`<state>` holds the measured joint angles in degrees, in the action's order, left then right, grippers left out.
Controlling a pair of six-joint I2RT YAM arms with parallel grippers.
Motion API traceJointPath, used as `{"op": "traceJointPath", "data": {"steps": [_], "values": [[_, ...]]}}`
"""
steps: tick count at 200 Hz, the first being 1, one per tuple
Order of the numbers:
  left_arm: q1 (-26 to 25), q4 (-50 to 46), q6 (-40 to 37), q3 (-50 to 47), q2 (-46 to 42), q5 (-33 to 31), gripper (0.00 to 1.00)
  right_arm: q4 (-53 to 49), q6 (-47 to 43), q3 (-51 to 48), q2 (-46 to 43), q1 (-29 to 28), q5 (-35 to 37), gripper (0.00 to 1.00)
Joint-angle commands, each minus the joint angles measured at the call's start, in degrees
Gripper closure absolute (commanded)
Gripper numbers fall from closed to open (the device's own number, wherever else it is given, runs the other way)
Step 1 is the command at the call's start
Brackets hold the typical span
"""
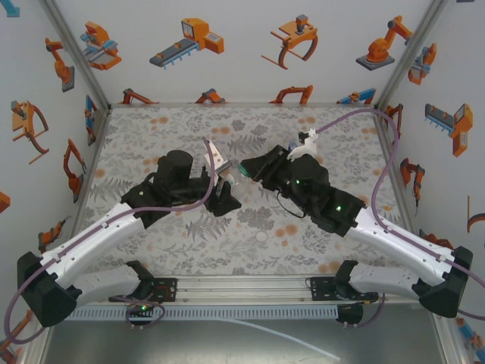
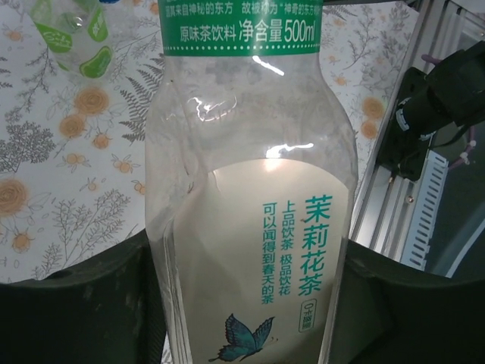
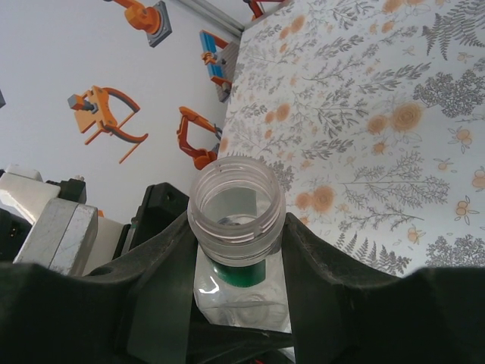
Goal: Screw on the bottle caps
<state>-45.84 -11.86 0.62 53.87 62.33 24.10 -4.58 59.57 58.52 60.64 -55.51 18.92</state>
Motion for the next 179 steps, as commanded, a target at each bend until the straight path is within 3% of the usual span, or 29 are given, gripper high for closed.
{"op": "traceJointPath", "data": {"steps": [1,20,49,60,133,179], "values": [[-0.39,-0.67,-0.62,1.68,0.06,0.70,0.47,1.71,-0.33,-0.22,-1.53,-0.02,0.07,0.74],[-0.39,-0.58,-0.41,1.52,-0.22,0.61,0.53,1.20,-1.72,0.01,-1.75,0.05,-0.02,0.72],[-0.08,1.36,0.01,-0.53,-2.41,-0.68,0.58,-4.45,-6.00,3.69,-1.94,1.24,-1.70,0.34],[0.09,1.53,-0.01,-1.31,-3.33,-1.26,0.60,-6.49,-8.50,5.42,-1.89,2.04,-3.59,0.29],[4.04,2.09,2.95,-4.82,-8.82,-0.97,1.00,-21.66,-20.60,12.78,-2.08,4.18,-8.28,0.28],[4.13,2.81,1.40,-6.79,-12.10,-1.89,1.00,-33.51,-22.35,13.19,2.22,4.27,-10.79,0.30]]}}
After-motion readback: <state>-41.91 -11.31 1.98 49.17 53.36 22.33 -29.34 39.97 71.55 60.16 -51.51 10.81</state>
